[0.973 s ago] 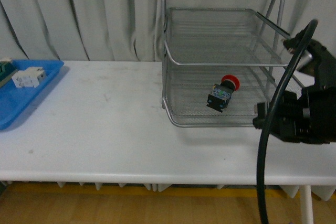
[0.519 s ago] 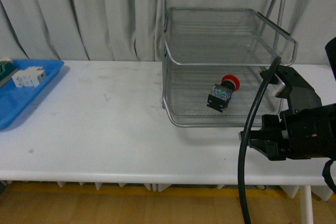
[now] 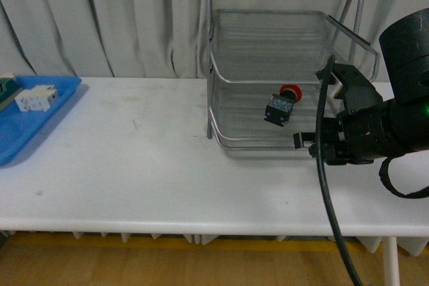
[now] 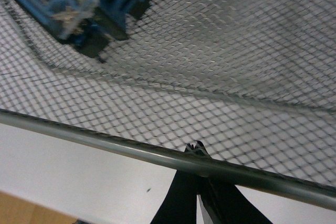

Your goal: Place button on rack with both arms

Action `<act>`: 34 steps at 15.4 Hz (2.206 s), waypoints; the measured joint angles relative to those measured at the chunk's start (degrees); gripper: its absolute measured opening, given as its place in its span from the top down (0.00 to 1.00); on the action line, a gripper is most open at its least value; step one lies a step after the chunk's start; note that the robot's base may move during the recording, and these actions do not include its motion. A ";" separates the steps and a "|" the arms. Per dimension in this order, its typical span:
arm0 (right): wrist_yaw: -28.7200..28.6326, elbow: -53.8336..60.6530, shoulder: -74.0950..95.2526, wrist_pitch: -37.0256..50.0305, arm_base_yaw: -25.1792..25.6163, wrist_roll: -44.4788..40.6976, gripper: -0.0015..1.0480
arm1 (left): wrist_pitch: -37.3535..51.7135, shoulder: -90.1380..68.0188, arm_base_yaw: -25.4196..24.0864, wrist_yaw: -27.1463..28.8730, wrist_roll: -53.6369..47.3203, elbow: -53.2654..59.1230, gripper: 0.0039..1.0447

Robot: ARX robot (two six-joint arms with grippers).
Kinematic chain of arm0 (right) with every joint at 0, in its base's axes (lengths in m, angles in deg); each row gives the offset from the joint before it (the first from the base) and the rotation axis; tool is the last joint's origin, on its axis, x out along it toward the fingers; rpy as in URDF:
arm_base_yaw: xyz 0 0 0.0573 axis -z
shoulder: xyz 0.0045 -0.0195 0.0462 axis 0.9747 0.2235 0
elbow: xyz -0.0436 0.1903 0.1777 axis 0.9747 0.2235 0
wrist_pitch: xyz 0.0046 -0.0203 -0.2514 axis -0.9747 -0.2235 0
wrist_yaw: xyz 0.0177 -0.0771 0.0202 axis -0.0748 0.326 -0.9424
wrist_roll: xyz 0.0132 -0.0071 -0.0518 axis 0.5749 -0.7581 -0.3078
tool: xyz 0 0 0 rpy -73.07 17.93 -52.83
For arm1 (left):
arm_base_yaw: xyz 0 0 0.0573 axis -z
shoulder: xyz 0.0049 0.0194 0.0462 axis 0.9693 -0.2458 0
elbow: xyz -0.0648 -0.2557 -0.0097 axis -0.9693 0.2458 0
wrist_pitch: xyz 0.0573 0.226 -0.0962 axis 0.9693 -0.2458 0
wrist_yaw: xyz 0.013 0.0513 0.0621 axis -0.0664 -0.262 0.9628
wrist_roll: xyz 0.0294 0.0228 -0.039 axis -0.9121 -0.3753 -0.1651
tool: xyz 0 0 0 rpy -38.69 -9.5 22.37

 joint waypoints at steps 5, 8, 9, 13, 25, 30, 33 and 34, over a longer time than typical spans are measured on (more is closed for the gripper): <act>3.41 -14.36 7.45 -4.35 4.48 -1.51 0.98 | -0.02 0.00 0.00 -0.02 -0.02 0.00 0.06; 2.64 -12.44 6.71 -2.05 4.37 -1.14 0.98 | 0.00 0.00 0.00 -0.02 -0.02 0.00 0.06; 1.51 -9.62 4.85 -0.90 4.31 -0.68 0.98 | 0.02 0.00 0.00 0.00 0.00 0.00 0.06; -6.58 10.16 -11.98 9.18 5.92 2.91 0.98 | 0.00 0.00 0.00 0.00 0.00 0.00 0.06; -6.99 49.40 -52.09 40.92 26.71 -0.17 0.98 | -0.02 0.00 0.00 0.00 0.00 0.00 0.06; 1.33 57.13 -72.17 31.47 19.17 -2.67 0.98 | 0.00 0.00 0.00 0.00 0.00 0.00 0.06; 4.09 59.49 -77.96 28.09 16.35 -2.71 0.98 | 0.00 0.00 0.00 0.00 0.00 0.00 0.06; 4.96 60.35 -80.32 26.64 15.52 -2.71 0.98 | 0.00 0.00 0.00 0.00 0.00 0.00 0.06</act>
